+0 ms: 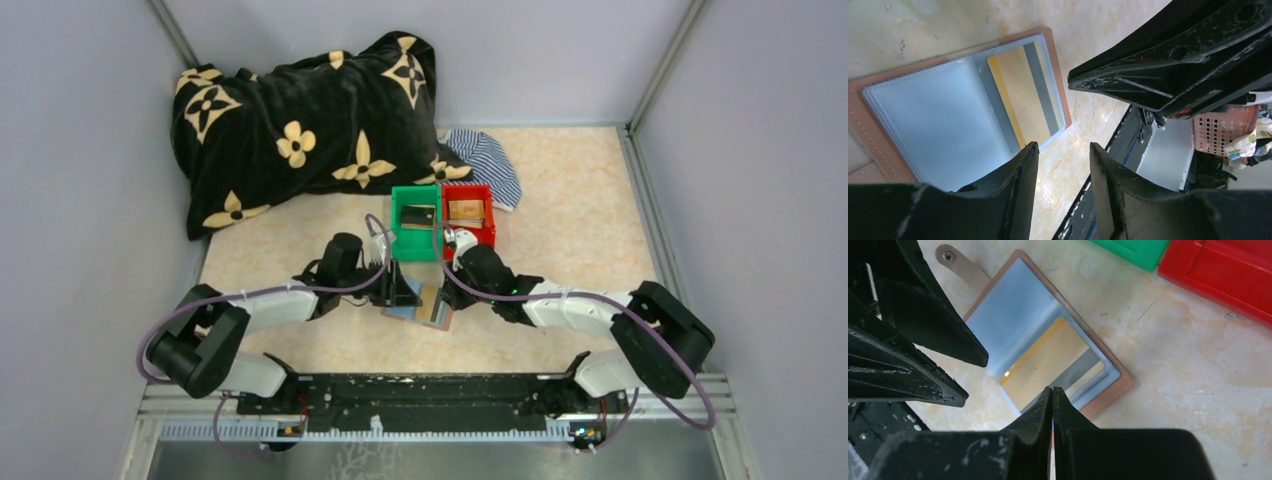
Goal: Take the credit cards out of the card holder
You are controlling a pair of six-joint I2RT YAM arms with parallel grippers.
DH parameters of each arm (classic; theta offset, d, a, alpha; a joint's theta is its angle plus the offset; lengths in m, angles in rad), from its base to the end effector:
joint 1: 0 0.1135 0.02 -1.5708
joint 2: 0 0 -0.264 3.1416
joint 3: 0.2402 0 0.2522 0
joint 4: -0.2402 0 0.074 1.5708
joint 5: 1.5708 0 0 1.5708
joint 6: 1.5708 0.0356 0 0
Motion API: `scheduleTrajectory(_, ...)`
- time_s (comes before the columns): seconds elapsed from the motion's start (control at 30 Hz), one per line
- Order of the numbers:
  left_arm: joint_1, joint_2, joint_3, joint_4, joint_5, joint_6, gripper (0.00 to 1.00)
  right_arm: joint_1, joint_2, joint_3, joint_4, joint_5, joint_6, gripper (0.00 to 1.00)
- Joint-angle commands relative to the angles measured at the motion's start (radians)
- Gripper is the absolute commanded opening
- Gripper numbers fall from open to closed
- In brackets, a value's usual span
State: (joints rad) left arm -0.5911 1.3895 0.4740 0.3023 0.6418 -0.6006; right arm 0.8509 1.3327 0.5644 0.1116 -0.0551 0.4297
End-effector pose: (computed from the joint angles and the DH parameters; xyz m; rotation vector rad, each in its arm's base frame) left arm 0.1983 -0.1587 0.1565 0.3940 2.3503 -1.3302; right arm 0.1715 0.1985 0.1761 -0.5193 2.2777 0.7379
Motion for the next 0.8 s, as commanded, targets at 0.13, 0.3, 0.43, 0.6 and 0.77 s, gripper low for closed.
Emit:
scheduleTrajectory(0.13, 0.002, 0.097, -0.036, 0.124, -0.031, 0.019, 0.48, 0.011, 0.1, 0.025, 0.119, -0.045, -0.001, 0.0)
scheduleTrajectory(0.3, 0.002, 0.17, -0.039, 0.172, -0.034, 0.019, 0.49, 0.011, 0.123, 0.016, 0.13, -0.042, -0.003, 0.0)
scheduleTrajectory(0.43, 0.002, 0.207, -0.043, 0.202, -0.035, 0.016, 0.49, 0.011, 0.139, 0.005, 0.147, -0.047, 0.005, 0.0)
scheduleTrajectory(0.6, 0.002, 0.224, -0.047, 0.222, -0.029, 0.01, 0.49, 0.011, 0.147, -0.008, 0.155, -0.049, 0.011, 0.0)
scheduleTrajectory(0.77, 0.002, 0.228, -0.053, 0.244, -0.011, -0.007, 0.35, 0.011, 0.153, -0.019, 0.158, -0.045, 0.015, 0.0)
